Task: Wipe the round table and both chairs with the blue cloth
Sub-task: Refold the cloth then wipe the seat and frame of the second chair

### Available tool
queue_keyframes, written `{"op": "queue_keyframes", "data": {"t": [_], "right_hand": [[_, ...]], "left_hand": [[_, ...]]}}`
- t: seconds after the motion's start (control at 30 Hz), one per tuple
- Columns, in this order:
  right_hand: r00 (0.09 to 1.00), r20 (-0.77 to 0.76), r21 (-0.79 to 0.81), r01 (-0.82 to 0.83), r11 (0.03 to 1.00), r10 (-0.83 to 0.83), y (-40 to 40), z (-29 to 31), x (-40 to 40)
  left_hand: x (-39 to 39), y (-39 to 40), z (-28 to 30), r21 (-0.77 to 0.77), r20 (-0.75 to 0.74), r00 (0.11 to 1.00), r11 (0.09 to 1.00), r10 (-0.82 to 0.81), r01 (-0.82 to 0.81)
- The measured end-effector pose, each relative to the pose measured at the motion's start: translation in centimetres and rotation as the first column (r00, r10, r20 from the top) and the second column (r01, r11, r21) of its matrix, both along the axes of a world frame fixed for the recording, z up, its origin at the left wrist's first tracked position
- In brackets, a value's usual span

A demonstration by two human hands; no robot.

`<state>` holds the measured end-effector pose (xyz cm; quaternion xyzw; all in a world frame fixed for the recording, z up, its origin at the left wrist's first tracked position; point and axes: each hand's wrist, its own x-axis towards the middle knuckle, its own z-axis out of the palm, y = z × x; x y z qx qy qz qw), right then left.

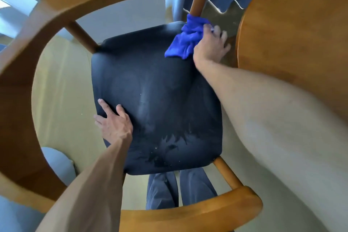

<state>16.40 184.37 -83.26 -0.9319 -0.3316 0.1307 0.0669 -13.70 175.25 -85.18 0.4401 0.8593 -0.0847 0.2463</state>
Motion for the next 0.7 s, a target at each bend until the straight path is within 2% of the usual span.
{"op": "queue_keyframes", "data": {"t": [0.07, 0.1, 0.2, 0.43, 0.53, 0.63, 0.7], "right_hand": [[0.967, -0.207, -0.064, 0.138, 0.988, -0.148, 1.3, 0.2, 1.5], [0.960, -0.236, -0.084, 0.134, 0.987, -0.150, 1.1, 0.2, 1.7], [0.981, -0.178, -0.040, 0.075, 0.996, -0.081, -1.1, -0.4, 1.4], [0.944, -0.260, -0.011, 0.209, 0.978, -0.205, -2.9, -1.9, 2.0], [0.953, -0.209, 0.019, 0.230, 0.973, -0.221, -2.9, -1.3, 2.1], [0.975, -0.144, 0.001, 0.173, 0.985, -0.171, -2.9, -0.5, 1.9], [0.966, -0.180, -0.045, 0.181, 0.982, -0.186, -3.4, -0.3, 2.4]], "left_hand": [[0.2, 0.0, -0.1, 0.013, -0.015, 1.000, 1.000, 0.011, -0.011], [0.3, -0.1, -0.2, 0.017, -0.019, 1.000, 1.000, 0.020, -0.019], [0.6, -0.2, -0.6, 0.019, -0.022, 0.999, 0.999, 0.036, -0.036], [0.8, -0.3, -0.9, 0.007, -0.024, 0.999, 0.999, 0.040, -0.040], [1.0, -0.1, -0.8, 0.006, -0.034, 0.999, 0.999, 0.042, -0.041], [1.1, -0.1, -0.9, -0.004, -0.040, 0.998, 0.999, 0.054, -0.054], [1.0, 0.0, -0.9, -0.008, -0.039, 0.998, 0.998, 0.056, -0.056]]}}
